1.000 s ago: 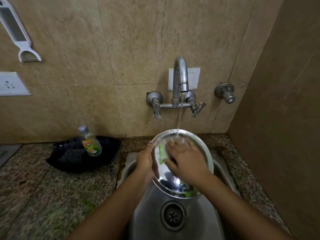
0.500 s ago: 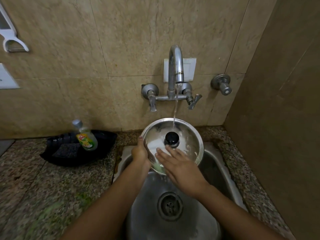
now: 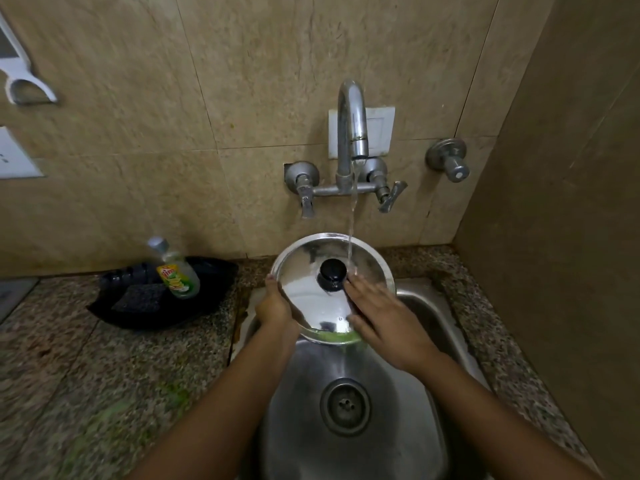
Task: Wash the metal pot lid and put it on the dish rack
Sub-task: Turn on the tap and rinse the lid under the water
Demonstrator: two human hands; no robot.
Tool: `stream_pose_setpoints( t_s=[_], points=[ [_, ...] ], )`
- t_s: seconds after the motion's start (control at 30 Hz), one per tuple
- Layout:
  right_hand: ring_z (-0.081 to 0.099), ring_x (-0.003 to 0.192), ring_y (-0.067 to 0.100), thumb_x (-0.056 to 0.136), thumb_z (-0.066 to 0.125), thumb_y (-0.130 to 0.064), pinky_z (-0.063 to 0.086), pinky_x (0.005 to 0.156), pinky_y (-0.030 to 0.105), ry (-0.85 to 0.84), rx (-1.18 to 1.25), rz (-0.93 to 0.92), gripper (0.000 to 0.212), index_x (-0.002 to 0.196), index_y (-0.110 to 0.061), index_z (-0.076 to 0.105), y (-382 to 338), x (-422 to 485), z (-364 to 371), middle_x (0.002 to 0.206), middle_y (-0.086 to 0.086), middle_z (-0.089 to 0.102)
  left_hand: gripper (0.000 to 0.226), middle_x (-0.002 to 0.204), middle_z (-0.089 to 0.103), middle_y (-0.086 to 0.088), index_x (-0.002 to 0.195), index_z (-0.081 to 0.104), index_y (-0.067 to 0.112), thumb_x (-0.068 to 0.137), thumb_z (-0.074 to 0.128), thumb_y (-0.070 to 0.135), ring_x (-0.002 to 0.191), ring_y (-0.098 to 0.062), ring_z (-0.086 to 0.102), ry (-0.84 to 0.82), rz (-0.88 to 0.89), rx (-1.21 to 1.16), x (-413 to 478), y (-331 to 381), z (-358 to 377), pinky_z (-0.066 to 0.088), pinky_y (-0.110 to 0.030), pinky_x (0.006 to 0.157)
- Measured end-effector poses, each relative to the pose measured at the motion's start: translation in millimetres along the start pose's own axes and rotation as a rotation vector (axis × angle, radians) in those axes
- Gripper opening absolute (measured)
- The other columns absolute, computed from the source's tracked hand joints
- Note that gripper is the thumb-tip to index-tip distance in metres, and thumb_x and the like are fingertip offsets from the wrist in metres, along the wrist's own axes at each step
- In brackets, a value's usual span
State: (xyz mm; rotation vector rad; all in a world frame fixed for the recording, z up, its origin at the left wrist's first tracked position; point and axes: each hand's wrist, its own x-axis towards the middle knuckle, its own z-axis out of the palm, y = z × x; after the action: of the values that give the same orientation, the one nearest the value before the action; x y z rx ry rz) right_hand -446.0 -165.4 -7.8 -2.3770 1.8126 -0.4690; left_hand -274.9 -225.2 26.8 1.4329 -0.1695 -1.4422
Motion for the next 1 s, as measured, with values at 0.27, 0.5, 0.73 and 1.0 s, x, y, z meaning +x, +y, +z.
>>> stream_pose_setpoints(
  t_s=[0.27,0.5,0.73,1.0],
  points=[
    [0.024,0.143,0.008,0.097,0.037,-0.034,0.018,0.117,0.033,0.019,-0.098,-0.3,0.05,0.146,-0.025,0.033,-22,-4,19,0.153,-0.007,0.034,0.05,0.117,0.061,-0.019,0.099,0.057,0.005,0.092,0.043,0.053,0.103,-0.035,0.059,-0.049,-0.082,-0.014,-2,-15,9,0.047,-0.048,0.096],
    [0.031,0.139,0.002,0.096,0.046,-0.033,0.034,0.112,0.032,0.202,0.193,-0.129,0.045,0.141,-0.03,0.043,0,-8,5,0.151,-0.012,0.037,0.049,0.115,0.061,-0.016,0.1,0.057,0.006,0.092,0.044,0.052,0.103,-0.037,0.057,-0.055,-0.055,-0.028,-2,-13,17,0.046,-0.051,0.096],
    [0.037,0.13,0.024,0.093,0.021,-0.049,0.031,0.103,0.044,0.154,-0.045,0.141,0.053,0.144,-0.036,0.026,0,43,-8,0.145,0.0,0.039,0.049,0.096,0.066,-0.016,0.103,0.061,0.007,0.091,0.046,0.052,0.084,-0.032,0.063,-0.021,0.014,0.09,-9,-20,27,0.053,-0.043,0.081],
    [0.059,0.101,0.031,0.096,0.032,-0.029,0.046,0.084,0.038,0.125,0.239,0.655,0.037,0.105,-0.011,0.063,-3,105,-36,0.111,0.013,0.066,0.038,0.071,0.059,-0.008,0.078,0.063,0.008,0.097,0.043,0.033,0.073,-0.025,0.057,-0.053,0.317,0.275,-15,-20,36,0.044,-0.032,0.066]
  ],
)
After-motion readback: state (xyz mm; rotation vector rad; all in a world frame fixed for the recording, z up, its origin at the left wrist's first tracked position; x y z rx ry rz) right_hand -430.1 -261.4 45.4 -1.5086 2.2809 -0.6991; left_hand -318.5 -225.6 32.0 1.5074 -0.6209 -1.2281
